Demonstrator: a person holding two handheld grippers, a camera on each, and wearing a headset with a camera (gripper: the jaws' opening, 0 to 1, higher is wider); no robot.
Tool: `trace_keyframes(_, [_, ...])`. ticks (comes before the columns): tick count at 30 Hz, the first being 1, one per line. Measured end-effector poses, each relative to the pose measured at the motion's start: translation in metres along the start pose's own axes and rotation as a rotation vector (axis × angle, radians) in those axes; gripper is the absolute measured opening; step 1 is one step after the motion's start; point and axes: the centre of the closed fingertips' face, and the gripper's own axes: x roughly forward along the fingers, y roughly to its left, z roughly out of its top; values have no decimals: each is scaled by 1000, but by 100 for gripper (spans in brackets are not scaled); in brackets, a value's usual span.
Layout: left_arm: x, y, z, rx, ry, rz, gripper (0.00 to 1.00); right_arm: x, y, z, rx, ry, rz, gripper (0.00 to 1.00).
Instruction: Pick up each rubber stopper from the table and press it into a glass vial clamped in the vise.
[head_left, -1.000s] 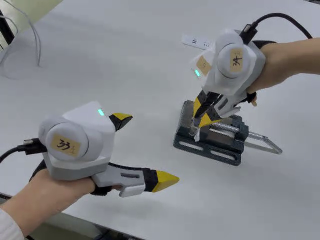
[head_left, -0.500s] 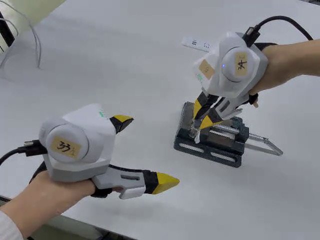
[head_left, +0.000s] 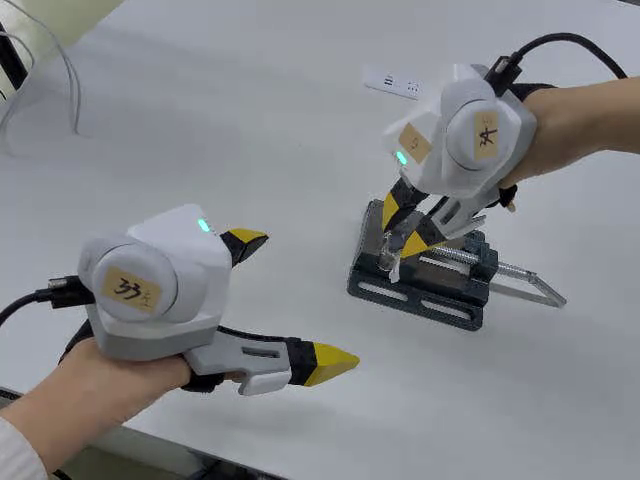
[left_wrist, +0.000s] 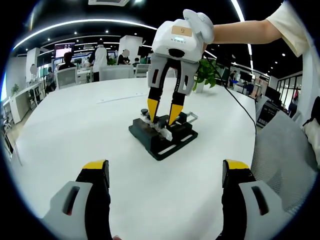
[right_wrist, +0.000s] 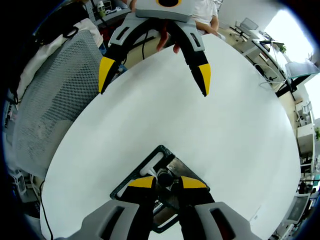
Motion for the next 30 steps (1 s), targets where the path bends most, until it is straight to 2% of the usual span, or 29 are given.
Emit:
trace_keyframes(5, [0,2,0,0,2,5,92,-9,-4,3,56,-35,-1,14])
trace_keyframes(8, [0,4,0,0,0,4,93,-15,2,5,109,-60,33,10])
trace_keyframes(13, [2,4,2,-2,-4,6,93,-15,5,3,134,-55,46,3])
trace_keyframes(30, [3,4,0,-7,1,5,92,-9,2,-2,176,-49,32,0])
